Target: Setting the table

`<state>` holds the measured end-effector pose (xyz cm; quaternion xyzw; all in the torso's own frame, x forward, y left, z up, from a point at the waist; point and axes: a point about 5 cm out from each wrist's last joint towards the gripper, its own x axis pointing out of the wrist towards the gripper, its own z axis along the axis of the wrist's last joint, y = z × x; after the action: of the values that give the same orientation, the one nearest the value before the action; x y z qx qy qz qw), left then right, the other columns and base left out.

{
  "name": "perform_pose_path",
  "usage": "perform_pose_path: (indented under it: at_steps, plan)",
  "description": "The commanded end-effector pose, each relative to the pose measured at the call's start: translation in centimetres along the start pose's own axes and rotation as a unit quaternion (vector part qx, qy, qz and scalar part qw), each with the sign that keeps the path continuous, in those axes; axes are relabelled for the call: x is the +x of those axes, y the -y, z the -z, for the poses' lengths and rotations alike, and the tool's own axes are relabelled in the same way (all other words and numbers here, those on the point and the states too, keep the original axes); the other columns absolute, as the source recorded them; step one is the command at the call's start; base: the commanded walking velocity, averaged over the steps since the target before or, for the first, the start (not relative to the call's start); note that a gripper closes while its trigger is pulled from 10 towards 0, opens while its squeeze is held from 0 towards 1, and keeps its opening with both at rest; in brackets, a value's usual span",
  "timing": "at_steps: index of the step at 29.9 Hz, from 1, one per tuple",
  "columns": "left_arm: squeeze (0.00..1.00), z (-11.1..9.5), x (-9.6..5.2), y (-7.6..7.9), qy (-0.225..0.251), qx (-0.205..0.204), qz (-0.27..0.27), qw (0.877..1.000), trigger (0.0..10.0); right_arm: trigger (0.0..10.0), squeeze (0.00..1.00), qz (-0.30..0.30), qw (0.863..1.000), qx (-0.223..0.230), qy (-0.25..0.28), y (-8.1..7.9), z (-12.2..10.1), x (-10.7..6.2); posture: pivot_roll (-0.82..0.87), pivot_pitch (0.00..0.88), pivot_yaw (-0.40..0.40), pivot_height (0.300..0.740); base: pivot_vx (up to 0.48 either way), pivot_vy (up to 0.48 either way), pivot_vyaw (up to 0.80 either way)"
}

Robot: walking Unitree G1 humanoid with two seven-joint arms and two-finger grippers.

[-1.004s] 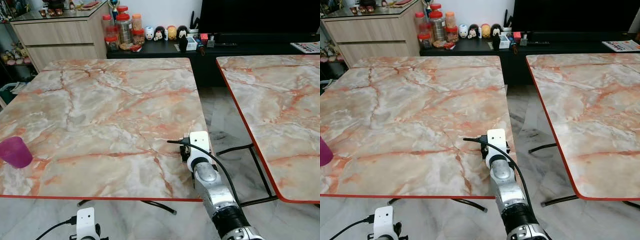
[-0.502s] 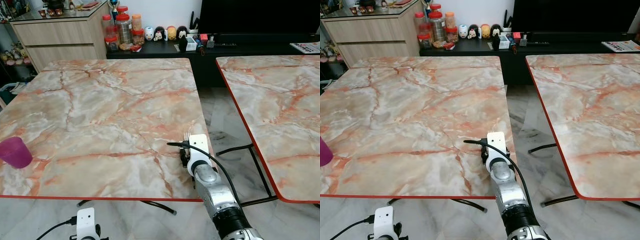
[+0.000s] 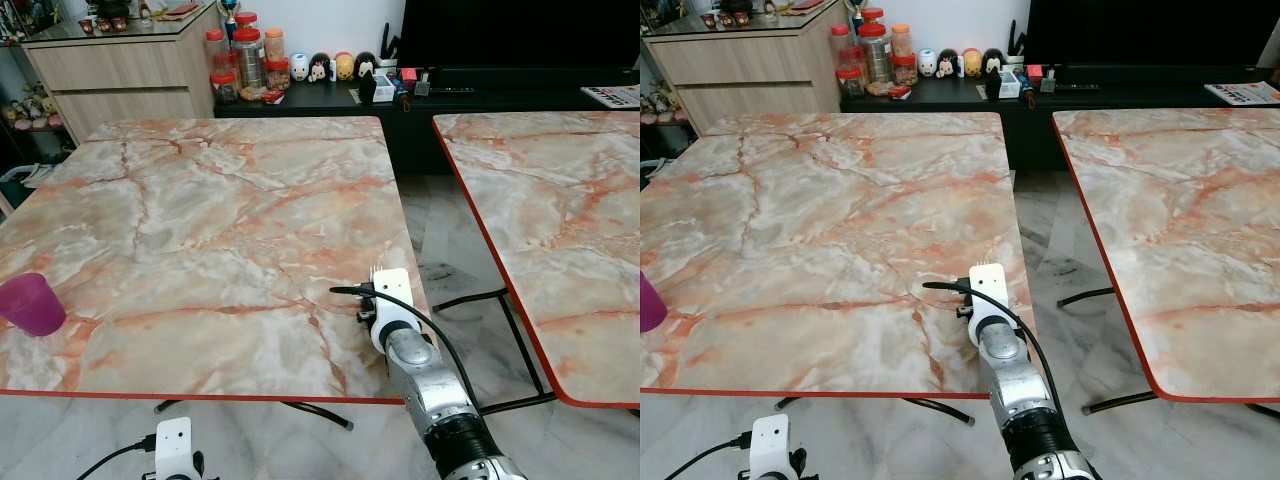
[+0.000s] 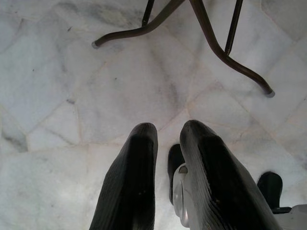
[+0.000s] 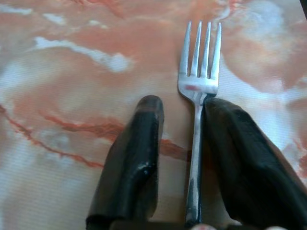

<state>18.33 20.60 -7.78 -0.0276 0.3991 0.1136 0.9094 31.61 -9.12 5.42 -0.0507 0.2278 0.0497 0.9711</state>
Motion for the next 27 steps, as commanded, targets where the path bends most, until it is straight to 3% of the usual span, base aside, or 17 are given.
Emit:
perform_pose_path:
  at_steps: [1,19,24,26,27]
  plan:
    - [0.00,0.5,-0.1,0.1,-0.015,0.002,0.005,1.000,10.0,0.0,0.00,-0.004,1.000,-0.002,-0.029,-0.2,1.1,-0.1,-0.02,0.000,0.007,0.709,0.000,0.000,0.00]
    - [0.00,0.6,-0.1,0.0,-0.020,0.007,0.013,1.000,10.0,0.0,0.00,-0.011,1.000,-0.005,-0.022,-0.4,0.9,0.0,-0.02,0.000,0.011,0.709,0.000,0.000,0.00]
    - [0.00,0.2,0.0,0.0,-0.015,0.003,0.011,1.000,10.0,0.0,0.00,-0.018,1.000,-0.011,0.011,-0.6,-0.1,0.0,-0.02,0.000,0.011,0.709,0.000,0.000,0.00]
    - [0.00,0.2,0.0,-0.1,-0.013,0.000,0.007,1.000,10.0,10.0,0.00,-0.031,0.994,-0.025,0.100,-1.0,-2.2,-0.4,-0.02,0.000,0.013,0.709,0.000,0.000,0.00]
    - [0.00,0.2,0.0,-0.1,-0.013,-0.001,0.004,1.000,10.0,10.0,0.00,-0.034,0.991,-0.027,0.126,-1.2,-3.0,-0.5,-0.02,0.000,0.013,0.709,0.000,0.000,0.00]
